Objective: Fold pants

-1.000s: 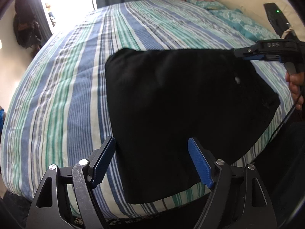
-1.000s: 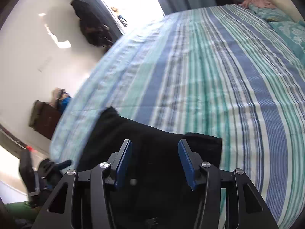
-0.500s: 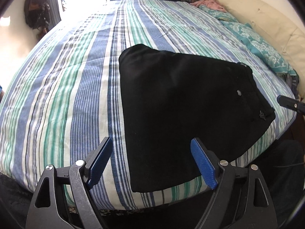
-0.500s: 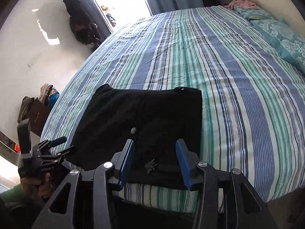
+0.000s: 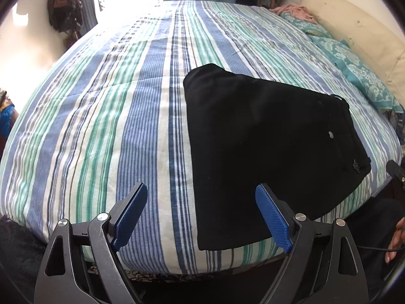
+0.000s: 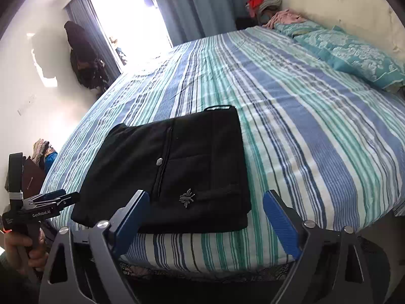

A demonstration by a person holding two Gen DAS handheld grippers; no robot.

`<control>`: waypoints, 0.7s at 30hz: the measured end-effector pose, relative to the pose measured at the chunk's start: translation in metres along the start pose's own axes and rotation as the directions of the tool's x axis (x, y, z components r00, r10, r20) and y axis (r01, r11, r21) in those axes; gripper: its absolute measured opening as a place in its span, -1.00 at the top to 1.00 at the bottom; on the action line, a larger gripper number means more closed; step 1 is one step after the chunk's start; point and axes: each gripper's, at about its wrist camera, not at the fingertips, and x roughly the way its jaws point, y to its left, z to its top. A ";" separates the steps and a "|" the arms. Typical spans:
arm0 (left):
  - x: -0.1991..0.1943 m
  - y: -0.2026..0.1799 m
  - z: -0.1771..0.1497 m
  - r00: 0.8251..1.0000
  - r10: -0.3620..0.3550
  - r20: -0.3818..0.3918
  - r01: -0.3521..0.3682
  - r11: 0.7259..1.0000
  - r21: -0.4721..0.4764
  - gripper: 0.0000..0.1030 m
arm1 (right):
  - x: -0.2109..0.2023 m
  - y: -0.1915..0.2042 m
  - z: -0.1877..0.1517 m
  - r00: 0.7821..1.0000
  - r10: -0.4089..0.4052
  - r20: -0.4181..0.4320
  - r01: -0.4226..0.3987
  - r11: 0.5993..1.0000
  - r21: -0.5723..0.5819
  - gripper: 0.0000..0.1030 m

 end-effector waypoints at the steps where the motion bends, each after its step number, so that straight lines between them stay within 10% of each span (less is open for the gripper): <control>1: 0.001 0.000 0.001 1.000 0.012 0.000 -0.012 1.000 0.001 -0.72 | -0.002 0.000 0.001 1.000 0.000 0.011 0.000 1.000 0.004 -0.80; 21: 0.000 0.017 -0.003 0.993 0.116 0.011 -0.116 0.993 -0.022 -0.82 | -0.008 -0.007 0.002 0.994 -0.074 0.077 0.071 0.996 0.050 -1.00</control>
